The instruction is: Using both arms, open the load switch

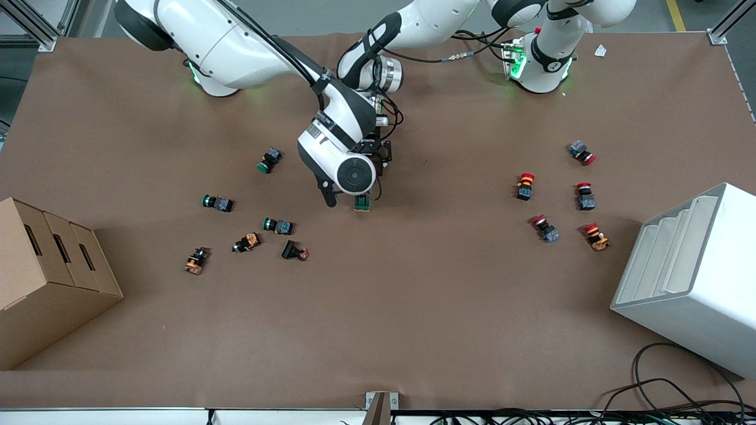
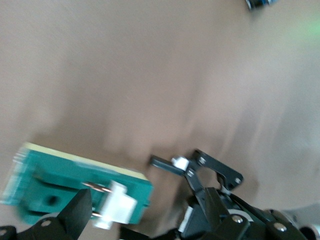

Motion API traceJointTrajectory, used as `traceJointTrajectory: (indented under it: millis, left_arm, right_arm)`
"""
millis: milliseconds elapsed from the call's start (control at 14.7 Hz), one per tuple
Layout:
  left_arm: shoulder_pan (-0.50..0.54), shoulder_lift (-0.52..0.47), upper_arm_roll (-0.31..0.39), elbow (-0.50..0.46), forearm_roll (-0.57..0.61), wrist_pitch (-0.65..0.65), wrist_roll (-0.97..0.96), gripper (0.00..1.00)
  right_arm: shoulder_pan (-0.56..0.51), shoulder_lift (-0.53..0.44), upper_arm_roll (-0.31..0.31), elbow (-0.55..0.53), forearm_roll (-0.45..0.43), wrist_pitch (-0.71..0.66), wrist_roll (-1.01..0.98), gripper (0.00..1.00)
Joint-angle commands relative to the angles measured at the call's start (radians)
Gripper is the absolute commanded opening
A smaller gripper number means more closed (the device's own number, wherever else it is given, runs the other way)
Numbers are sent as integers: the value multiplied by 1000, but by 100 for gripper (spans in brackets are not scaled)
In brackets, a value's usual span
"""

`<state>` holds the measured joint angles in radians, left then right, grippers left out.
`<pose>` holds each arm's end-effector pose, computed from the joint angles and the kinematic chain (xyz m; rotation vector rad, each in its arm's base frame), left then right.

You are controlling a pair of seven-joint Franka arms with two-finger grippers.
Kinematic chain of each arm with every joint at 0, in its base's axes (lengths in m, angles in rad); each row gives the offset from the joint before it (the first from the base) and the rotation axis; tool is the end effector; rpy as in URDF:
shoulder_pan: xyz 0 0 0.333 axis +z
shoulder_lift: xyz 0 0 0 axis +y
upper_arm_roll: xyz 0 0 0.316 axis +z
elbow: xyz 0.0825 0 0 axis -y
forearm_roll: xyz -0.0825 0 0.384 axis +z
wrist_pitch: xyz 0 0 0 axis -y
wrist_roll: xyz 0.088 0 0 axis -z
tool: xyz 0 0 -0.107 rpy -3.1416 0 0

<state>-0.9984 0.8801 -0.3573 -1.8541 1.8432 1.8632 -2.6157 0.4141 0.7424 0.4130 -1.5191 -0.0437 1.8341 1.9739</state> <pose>0.1998 -0.5630 0.0621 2.5922 -0.0664 1.7083 0.4791 0.4607 0.2272 2.3229 -1.5459 -0.4383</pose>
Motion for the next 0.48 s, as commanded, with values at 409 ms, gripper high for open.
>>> traceJointTrajectory:
  millis: [409]
  left_arm:
    - [10, -22, -25, 53, -145, 10, 89, 98]
  right_arm:
    - [-311, -129, 10, 94, -97, -102, -758, 100]
